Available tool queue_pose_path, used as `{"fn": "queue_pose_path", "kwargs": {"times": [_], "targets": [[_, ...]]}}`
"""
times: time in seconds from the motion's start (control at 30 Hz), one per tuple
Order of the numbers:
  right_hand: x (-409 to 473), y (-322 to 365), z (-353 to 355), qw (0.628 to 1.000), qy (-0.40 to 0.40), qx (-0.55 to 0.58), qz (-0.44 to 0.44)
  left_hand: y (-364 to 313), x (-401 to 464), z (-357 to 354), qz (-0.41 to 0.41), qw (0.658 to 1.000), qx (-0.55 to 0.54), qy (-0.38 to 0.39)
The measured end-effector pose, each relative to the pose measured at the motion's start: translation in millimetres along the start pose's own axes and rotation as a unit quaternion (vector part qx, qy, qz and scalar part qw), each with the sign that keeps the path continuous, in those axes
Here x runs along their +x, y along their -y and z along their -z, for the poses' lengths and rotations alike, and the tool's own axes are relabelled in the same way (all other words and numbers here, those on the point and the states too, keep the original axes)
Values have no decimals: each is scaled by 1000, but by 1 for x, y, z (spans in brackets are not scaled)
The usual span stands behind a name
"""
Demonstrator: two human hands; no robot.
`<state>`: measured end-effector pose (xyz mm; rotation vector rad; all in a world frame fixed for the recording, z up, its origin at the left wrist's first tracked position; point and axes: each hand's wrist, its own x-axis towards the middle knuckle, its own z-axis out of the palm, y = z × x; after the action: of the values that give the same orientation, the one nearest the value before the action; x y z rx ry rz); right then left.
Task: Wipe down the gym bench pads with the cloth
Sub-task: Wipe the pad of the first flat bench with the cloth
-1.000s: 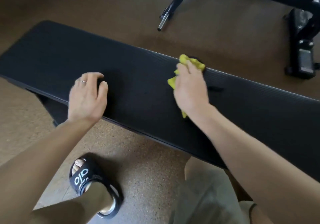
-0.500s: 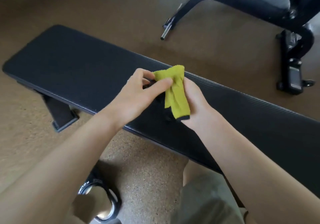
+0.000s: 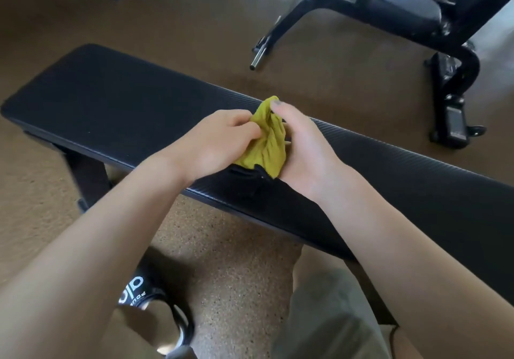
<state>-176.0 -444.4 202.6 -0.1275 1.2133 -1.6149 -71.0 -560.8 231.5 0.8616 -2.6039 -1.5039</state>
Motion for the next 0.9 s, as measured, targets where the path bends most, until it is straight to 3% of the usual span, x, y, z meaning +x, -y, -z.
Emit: {"fn": "queue_pose_path", "kwargs": {"times": [0.13,0.33,0.43,0.5,0.6,0.67,0.73,0.77,0.83,0.9], "targets": [[-5,-2,11,975,-35,-219,14,-2,-1,2,-8,999,-5,-30],[-1,6,11,924,-100,-359,88,-1,0,6,-80,987,121,-73],[0,28,23,901,-105,-404,119,-5,3,15,-144,957,208,-140],[-3,55,33,819,-148,-512,211,-8,8,25,-210,907,292,-219],[-21,92,35,636,-191,-637,392,-16,15,38,-314,824,370,-292],[-32,99,36,578,-169,-678,422,-13,16,42,-359,794,399,-285],[-36,90,44,543,-148,-756,335,2,15,39,-362,795,428,-232],[-36,79,51,525,-130,-804,246,11,13,32,-336,817,435,-176],[-38,55,60,490,-42,-870,37,27,7,16,-212,882,420,-12],[-45,36,61,501,31,-859,-100,39,1,4,-88,917,367,130]]}}
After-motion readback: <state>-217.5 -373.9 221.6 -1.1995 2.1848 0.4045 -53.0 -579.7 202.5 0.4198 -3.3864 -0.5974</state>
